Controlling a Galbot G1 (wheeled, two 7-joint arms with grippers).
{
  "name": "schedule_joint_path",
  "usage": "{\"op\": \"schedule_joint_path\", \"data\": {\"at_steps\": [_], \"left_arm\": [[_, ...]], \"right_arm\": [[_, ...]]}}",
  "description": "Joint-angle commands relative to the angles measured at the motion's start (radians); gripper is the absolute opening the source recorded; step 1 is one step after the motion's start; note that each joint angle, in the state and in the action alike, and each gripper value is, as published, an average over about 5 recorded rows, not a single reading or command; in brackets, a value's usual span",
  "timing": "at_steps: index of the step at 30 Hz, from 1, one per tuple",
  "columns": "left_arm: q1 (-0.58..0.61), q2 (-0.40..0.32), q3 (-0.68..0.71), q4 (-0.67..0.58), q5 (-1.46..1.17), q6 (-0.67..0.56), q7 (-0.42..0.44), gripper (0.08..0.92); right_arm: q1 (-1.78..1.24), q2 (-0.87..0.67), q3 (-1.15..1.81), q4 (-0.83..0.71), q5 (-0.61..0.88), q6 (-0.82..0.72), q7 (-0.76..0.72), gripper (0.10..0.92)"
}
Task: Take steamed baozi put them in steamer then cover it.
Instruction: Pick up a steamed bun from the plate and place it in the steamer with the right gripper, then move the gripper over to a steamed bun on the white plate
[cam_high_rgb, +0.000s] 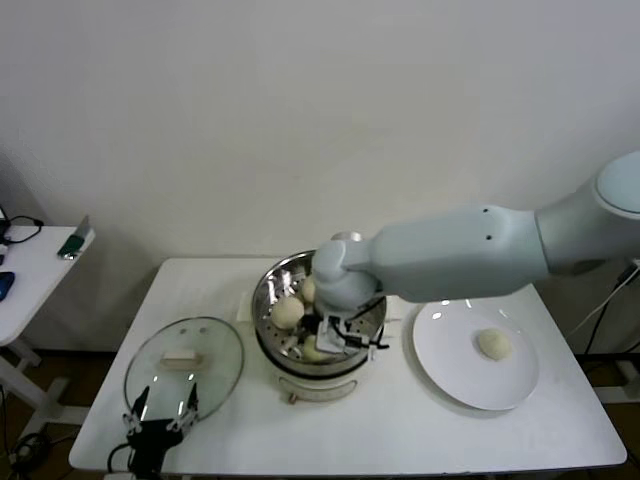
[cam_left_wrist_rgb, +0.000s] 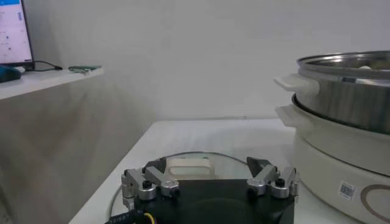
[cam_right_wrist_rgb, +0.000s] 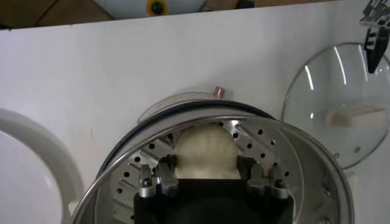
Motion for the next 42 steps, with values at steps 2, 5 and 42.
{"op": "schedule_joint_path", "data": {"at_steps": [2,5,42], "left_arm": [[-0.001,0.000,0.001,0.000,0.000,0.001,0.000,0.823],[-0.002,0.000,0.002,0.000,0.000,0.000,-0.001,0.823],[-0.021,0.016,0.003,0.043,0.008,-0.006,0.004,0.823]], "right_arm": [[-0.005,0.010,0.005,-0.035,0.002,0.010,0.017,0.711],[0.043,-0.018,0.019,-0.049,0.069,0.030,-0.013,0.781],[-0.435,-0.707,0.222,-0.516,0.233,-0.186,-0.099,0.823]]}}
